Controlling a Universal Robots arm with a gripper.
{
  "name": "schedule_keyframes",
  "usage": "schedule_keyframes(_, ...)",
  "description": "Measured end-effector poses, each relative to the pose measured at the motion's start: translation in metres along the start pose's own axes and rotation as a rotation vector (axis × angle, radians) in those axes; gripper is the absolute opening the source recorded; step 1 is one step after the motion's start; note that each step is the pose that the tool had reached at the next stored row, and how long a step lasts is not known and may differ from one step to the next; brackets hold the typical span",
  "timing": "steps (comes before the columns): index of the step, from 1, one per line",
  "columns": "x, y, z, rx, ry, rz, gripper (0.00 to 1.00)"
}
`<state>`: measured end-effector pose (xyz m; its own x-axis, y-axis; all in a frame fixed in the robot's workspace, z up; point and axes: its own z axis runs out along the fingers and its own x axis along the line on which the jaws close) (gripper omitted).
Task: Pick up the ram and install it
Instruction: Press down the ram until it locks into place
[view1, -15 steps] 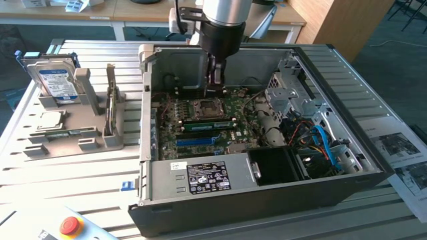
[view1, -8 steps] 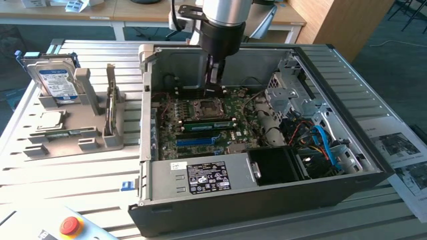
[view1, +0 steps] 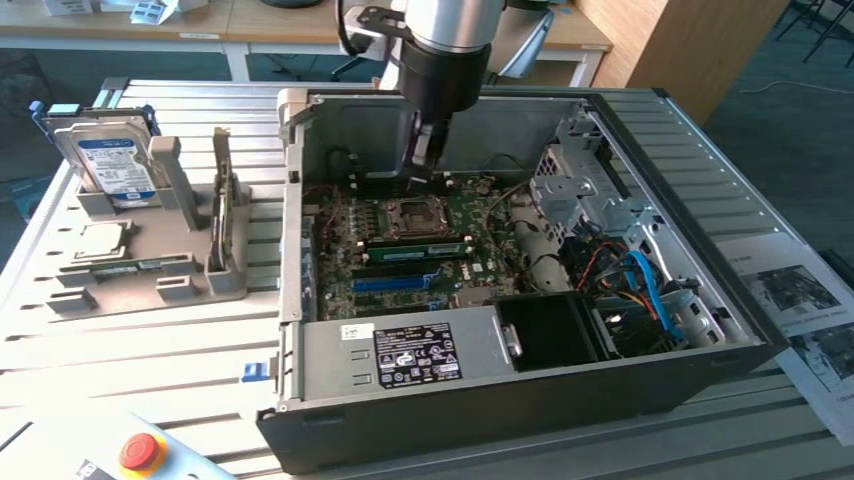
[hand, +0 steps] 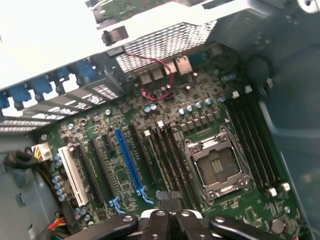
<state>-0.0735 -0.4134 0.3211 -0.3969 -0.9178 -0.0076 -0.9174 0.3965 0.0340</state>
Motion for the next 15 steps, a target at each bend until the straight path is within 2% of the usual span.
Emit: schedule_keyframes(15, -0.0001, 0.0000, 0.0000, 0.0032, -0.0070, 0.184, 0.10)
